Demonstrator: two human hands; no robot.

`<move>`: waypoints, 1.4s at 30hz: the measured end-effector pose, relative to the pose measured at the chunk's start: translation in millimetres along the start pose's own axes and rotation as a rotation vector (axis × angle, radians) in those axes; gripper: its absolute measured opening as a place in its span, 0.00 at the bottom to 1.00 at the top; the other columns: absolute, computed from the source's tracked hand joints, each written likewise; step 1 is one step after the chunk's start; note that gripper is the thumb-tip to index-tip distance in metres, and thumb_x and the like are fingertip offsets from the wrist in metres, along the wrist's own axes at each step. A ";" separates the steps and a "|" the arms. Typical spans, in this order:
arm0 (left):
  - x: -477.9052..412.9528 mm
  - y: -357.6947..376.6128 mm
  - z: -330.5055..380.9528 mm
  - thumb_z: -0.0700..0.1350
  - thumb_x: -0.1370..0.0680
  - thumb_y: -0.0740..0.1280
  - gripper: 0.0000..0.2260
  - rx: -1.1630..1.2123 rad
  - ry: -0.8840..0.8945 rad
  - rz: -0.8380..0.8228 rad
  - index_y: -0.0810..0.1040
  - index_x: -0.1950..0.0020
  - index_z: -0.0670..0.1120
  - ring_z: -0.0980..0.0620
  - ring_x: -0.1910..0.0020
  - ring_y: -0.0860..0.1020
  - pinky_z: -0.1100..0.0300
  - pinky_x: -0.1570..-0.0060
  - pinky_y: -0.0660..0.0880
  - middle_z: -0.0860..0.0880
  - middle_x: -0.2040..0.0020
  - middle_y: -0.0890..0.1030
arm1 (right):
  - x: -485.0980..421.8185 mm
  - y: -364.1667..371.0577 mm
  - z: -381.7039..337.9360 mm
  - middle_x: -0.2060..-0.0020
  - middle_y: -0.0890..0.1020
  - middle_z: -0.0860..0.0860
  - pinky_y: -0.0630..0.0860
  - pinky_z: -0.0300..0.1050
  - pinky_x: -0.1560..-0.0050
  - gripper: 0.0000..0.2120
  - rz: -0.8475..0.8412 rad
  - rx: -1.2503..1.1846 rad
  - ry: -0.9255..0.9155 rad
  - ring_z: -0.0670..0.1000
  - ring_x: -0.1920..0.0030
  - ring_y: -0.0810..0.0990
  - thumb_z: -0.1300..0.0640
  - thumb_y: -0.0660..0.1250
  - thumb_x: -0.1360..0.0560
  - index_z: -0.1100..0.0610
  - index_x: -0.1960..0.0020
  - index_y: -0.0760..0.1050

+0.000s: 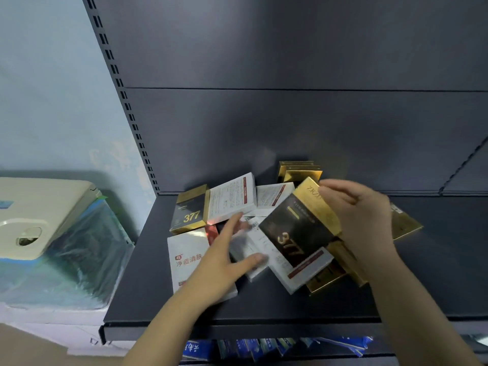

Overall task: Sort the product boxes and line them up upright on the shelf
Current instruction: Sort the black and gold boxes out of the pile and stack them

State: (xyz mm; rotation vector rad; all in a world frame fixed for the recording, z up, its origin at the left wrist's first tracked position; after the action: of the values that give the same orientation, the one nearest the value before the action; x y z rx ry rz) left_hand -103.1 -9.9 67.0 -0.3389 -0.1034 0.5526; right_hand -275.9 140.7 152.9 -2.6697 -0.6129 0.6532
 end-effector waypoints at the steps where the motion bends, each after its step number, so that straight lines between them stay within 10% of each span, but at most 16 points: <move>1: -3.0 9.5 5.3 0.63 0.32 0.71 0.39 0.038 -0.007 -0.060 0.55 0.25 0.65 0.70 0.34 0.66 0.63 0.33 0.62 0.72 0.33 0.68 | -3.2 4.1 -1.1 0.59 0.81 0.36 0.74 0.25 0.64 0.07 -0.061 -0.050 0.054 0.29 0.56 0.79 0.56 0.68 0.24 0.46 0.48 0.80; 8: -11.4 22.5 3.6 0.41 0.25 0.70 0.07 0.261 -0.018 0.129 0.80 0.49 0.49 0.56 0.55 0.84 0.67 0.57 0.76 0.52 0.55 0.86 | 0.2 26.6 26.5 0.49 0.82 0.52 0.80 0.51 0.51 0.07 -0.172 -0.445 0.394 0.56 0.46 0.81 0.58 0.66 0.22 0.54 0.46 0.79; 14: 0.1 15.5 -10.9 0.50 0.30 0.72 0.18 0.481 -0.143 0.285 0.78 0.46 0.40 0.56 0.62 0.80 0.61 0.59 0.75 0.48 0.57 0.85 | 22.5 45.0 51.5 0.47 0.83 0.59 0.82 0.52 0.49 0.12 -0.392 -0.487 0.553 0.57 0.49 0.84 0.63 0.69 0.25 0.56 0.42 0.75; 18: 5.9 5.0 -22.5 0.50 0.27 0.72 0.11 0.416 -0.200 0.322 0.80 0.49 0.47 0.56 0.60 0.80 0.51 0.49 0.76 0.53 0.58 0.86 | 32.4 53.5 55.5 0.45 0.80 0.47 0.77 0.49 0.41 0.16 -0.488 -0.047 0.356 0.50 0.41 0.79 0.57 0.72 0.27 0.53 0.41 0.73; 22: 10.0 0.5 -31.9 0.43 0.24 0.69 0.05 0.409 -0.204 0.349 0.81 0.48 0.46 0.58 0.61 0.80 0.65 0.58 0.76 0.53 0.57 0.86 | 58.8 75.9 47.2 0.28 0.60 0.39 0.50 0.51 0.26 0.38 -0.703 0.459 0.016 0.45 0.26 0.52 0.39 0.71 0.31 0.44 0.26 0.61; 26: 10.2 0.8 -38.8 0.43 0.23 0.69 0.05 0.396 -0.239 0.329 0.80 0.49 0.44 0.59 0.62 0.80 0.65 0.58 0.75 0.52 0.59 0.86 | 62.0 88.0 63.3 0.22 0.55 0.45 0.45 0.50 0.26 0.29 -0.642 0.698 -0.255 0.52 0.22 0.50 0.47 0.68 0.25 0.45 0.27 0.64; 35: 13.0 -10.1 -56.4 0.42 0.25 0.71 0.07 0.371 -0.271 0.371 0.78 0.49 0.42 0.49 0.53 0.81 0.54 0.48 0.74 0.50 0.56 0.86 | 28.8 60.7 105.5 0.22 0.55 0.43 0.44 0.52 0.24 0.31 -0.593 0.795 -0.147 0.47 0.22 0.48 0.50 0.61 0.22 0.43 0.23 0.53; 42: 46.3 -57.8 -81.1 0.44 0.25 0.70 0.08 0.410 -0.256 0.805 0.73 0.60 0.44 0.40 0.56 0.79 0.49 0.55 0.71 0.40 0.60 0.80 | 24.5 58.5 103.6 0.22 0.54 0.44 0.44 0.55 0.23 0.29 -0.590 0.824 -0.074 0.49 0.21 0.48 0.50 0.59 0.21 0.43 0.23 0.53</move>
State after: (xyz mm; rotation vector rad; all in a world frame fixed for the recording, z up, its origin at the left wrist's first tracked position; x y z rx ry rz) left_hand -20.0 -54.7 10.9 0.1143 -0.0950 1.3900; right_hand -288.7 123.5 33.3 -1.6084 -0.8635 0.6389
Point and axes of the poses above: each hand's wrist, its own x-axis away from the middle knuckle, its own y-axis out of the palm, z = x × y, the point moved 4 cm from there along -x, towards the middle knuckle
